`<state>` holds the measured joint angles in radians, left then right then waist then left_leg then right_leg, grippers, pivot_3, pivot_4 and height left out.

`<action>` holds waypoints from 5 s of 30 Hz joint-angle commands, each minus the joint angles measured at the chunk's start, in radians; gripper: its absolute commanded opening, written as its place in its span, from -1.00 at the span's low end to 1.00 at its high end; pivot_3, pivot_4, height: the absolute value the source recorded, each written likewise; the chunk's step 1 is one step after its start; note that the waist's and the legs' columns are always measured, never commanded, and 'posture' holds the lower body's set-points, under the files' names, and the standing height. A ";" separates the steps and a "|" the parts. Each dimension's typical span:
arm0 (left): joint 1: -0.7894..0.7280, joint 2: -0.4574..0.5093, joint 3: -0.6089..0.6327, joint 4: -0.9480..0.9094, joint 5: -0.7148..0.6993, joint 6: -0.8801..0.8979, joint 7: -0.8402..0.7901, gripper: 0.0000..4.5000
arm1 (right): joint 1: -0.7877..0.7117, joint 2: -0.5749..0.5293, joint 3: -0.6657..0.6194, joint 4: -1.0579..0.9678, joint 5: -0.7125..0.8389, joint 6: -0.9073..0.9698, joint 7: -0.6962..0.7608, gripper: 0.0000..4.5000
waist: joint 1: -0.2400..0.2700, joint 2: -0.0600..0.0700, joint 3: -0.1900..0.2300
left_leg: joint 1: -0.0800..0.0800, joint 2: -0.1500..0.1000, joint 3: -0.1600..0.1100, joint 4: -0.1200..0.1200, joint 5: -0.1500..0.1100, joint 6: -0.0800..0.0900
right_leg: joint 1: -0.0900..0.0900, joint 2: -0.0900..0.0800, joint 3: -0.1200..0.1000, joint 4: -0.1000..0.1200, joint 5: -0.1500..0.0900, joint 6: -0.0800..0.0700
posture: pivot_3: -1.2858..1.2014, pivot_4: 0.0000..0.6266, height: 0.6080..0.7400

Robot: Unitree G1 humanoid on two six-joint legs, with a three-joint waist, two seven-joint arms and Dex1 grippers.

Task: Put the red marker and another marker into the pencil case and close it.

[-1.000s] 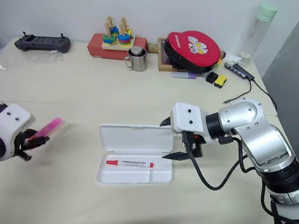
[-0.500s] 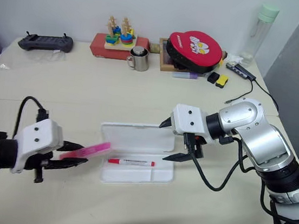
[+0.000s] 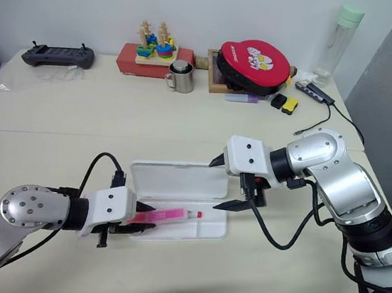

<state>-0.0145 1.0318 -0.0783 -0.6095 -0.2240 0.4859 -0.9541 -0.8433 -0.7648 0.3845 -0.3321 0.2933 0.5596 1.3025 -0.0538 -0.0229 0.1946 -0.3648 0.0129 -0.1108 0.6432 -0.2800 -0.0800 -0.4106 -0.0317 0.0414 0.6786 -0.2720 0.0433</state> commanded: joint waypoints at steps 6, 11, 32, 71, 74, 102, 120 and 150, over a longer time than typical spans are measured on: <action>-0.023 -0.013 -0.041 0.060 0.015 -0.083 -0.069 -0.46 | -0.005 -0.007 -0.033 -0.035 -0.001 0.013 -0.019 1.00 | 0.001 0.000 0.000 | 0.000 0.000 0.000 0.000 0.000 0.000 | 0.000 0.000 0.000 0.000 0.000 0.000 | 0.03 -0.52 1.00; -0.045 -0.032 -0.068 0.084 0.032 -0.092 -0.071 -0.46 | -0.001 -0.009 -0.035 -0.042 0.002 0.021 -0.027 1.00 | 0.001 0.000 0.000 | 0.000 0.000 0.000 0.001 0.000 0.000 | 0.000 0.000 0.000 0.000 0.000 0.000 | 0.03 -0.52 1.00; -0.098 -0.077 -0.085 0.132 0.032 -0.105 -0.103 0.79 | 0.008 -0.016 -0.038 -0.045 0.006 0.026 -0.037 1.00 | 0.000 0.000 0.000 | 0.000 0.000 0.000 0.001 0.000 0.000 | 0.000 0.000 0.000 0.001 0.000 0.000 | 0.03 -0.52 1.00; -0.143 -0.108 -0.097 0.166 0.039 -0.114 -0.110 1.00 | 0.003 -0.013 -0.038 -0.042 0.001 0.038 -0.049 1.00 | 0.001 0.000 0.000 | 0.000 0.000 -0.001 0.002 0.000 0.000 | 0.000 0.000 0.000 0.001 0.000 0.000 | 0.03 -0.52 1.00; -0.155 -0.112 -0.102 0.175 0.049 -0.124 -0.112 1.00 | 0.005 -0.014 -0.039 -0.043 0.001 0.038 -0.050 1.00 | 0.001 0.000 0.000 | 0.000 0.000 0.000 0.002 0.000 0.000 | 0.000 0.000 0.000 0.001 0.000 0.000 | 0.03 -0.52 1.00; -0.368 0.072 0.309 0.071 -0.415 0.277 -0.148 1.00 | -0.030 -0.033 -0.053 0.061 -0.043 0.002 -0.051 1.00 | -0.002 0.000 0.000 | 0.000 0.000 -0.001 0.002 0.000 0.000 | 0.000 0.001 0.000 0.001 0.000 0.000 | 0.03 -0.52 1.00; -0.248 0.211 0.471 0.173 -0.326 0.311 -0.102 1.00 | -0.132 0.134 -0.014 0.513 -0.246 -0.096 -0.184 1.00 | -0.006 -0.001 0.003 | -0.001 0.001 0.000 0.001 0.000 0.000 | -0.001 0.002 0.000 0.001 0.000 0.000 | 0.03 -0.52 1.00; -0.034 0.143 0.562 0.132 -0.395 0.343 -0.130 1.00 | -0.214 0.354 0.026 1.066 -0.464 -0.498 -0.241 1.00 | -0.028 -0.002 0.004 | 0.000 0.001 0.000 0.001 0.000 0.000 | -0.001 0.002 0.001 0.003 0.001 -0.001 | 0.03 -0.52 1.00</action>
<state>-0.0462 1.1798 0.4665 -0.4457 -0.6162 0.8398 -1.0991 -1.0250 -0.4148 0.4342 0.6973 -0.1723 0.0853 1.0662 -0.0817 -0.0248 0.1986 -0.3652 0.0142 -0.1105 0.6443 -0.2800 -0.0799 -0.4121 -0.0298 0.0421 0.6812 -0.2709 0.0423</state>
